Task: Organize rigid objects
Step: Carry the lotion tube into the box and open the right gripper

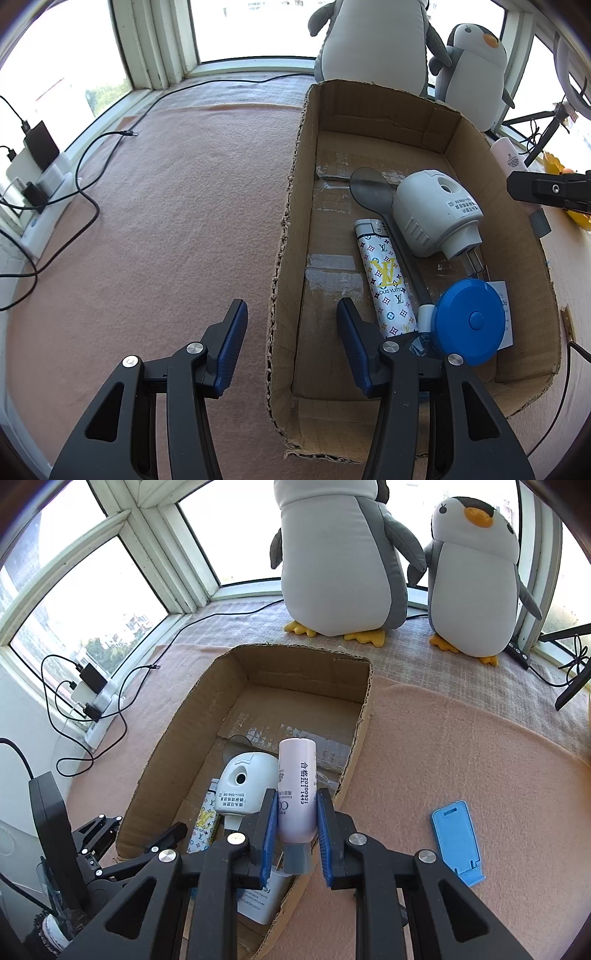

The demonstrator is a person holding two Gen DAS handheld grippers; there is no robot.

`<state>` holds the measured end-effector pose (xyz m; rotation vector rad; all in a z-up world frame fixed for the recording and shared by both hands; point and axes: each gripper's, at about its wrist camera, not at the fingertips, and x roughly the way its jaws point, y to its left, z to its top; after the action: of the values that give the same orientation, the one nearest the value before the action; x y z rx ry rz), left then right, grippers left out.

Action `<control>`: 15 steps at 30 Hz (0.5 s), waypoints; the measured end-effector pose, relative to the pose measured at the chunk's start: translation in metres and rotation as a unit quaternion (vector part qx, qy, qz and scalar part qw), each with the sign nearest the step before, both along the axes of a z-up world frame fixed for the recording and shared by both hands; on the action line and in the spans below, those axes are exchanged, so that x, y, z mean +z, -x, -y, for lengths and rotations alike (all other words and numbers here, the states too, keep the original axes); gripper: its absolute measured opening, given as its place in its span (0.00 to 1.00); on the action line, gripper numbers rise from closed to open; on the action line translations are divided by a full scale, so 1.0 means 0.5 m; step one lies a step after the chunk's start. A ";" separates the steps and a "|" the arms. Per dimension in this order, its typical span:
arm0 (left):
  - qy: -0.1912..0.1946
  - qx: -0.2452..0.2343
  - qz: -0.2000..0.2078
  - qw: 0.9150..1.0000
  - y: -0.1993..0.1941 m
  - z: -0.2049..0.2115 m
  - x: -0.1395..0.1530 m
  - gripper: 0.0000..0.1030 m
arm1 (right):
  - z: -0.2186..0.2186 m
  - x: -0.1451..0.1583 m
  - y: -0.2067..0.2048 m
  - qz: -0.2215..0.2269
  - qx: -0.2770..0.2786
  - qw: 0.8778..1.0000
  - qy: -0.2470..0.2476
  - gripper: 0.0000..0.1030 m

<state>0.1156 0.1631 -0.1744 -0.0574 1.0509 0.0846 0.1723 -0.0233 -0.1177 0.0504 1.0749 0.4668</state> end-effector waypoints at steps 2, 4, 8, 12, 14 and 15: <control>0.001 0.000 0.000 1.000 0.000 0.000 0.000 0.50 | -0.004 0.000 0.001 0.002 0.000 1.000 -0.001 0.18; 0.001 0.001 0.000 1.000 0.000 0.000 0.001 0.50 | -0.009 0.000 0.004 0.003 0.003 1.000 0.001 0.18; 0.001 0.001 0.000 1.000 -0.001 0.002 0.001 0.50 | -0.019 -0.001 0.005 0.005 0.007 1.000 0.009 0.18; 0.001 0.001 0.000 1.000 0.000 0.002 0.001 0.50 | -0.020 -0.001 0.008 0.013 0.007 1.000 0.015 0.18; 0.001 0.001 0.000 1.000 0.000 0.002 0.001 0.50 | -0.021 0.001 0.008 0.016 0.006 1.000 0.016 0.18; 0.001 0.001 0.000 1.000 0.000 0.002 0.001 0.50 | -0.021 0.002 0.008 0.015 0.007 1.000 0.015 0.19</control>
<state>0.1158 0.1623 -0.1740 -0.0608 1.0500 0.0850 0.1683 -0.0127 -0.1169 0.0095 1.0523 0.4620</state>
